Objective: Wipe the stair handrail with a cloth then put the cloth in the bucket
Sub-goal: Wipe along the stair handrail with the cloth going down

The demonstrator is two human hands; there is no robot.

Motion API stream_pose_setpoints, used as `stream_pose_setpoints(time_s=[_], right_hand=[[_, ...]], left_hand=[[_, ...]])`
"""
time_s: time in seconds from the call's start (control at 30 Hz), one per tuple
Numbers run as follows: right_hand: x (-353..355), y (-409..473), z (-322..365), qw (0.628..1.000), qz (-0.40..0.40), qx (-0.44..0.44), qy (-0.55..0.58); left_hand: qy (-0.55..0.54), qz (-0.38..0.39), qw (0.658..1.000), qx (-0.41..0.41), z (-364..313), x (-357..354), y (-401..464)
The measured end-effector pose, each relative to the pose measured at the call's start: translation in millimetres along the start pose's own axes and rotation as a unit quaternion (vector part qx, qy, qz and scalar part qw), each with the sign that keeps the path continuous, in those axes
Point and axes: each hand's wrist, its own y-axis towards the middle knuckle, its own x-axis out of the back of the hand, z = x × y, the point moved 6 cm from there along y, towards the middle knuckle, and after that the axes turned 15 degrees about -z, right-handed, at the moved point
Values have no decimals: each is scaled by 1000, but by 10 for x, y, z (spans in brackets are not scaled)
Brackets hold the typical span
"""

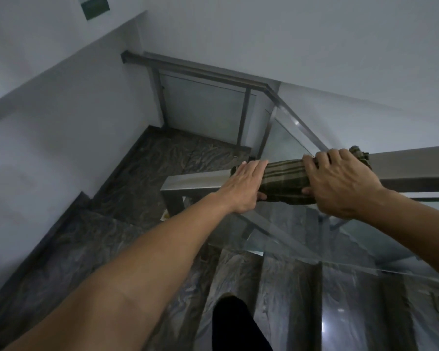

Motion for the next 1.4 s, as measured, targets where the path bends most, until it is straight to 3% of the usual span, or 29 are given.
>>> stream_pose_setpoints(time_s=[0.43, 1.0, 1.4], right_hand=[[-255, 709, 928, 1000, -2, -1, 15], [-669, 1574, 2081, 1000, -17, -10, -3], [-797, 1910, 2520, 999, -3, -35, -9]], left_hand=[[-8, 14, 999, 27, 1137, 67, -359], [22, 0, 1000, -12, 2598, 69, -763], [-89, 1, 996, -28, 3199, 12, -905]])
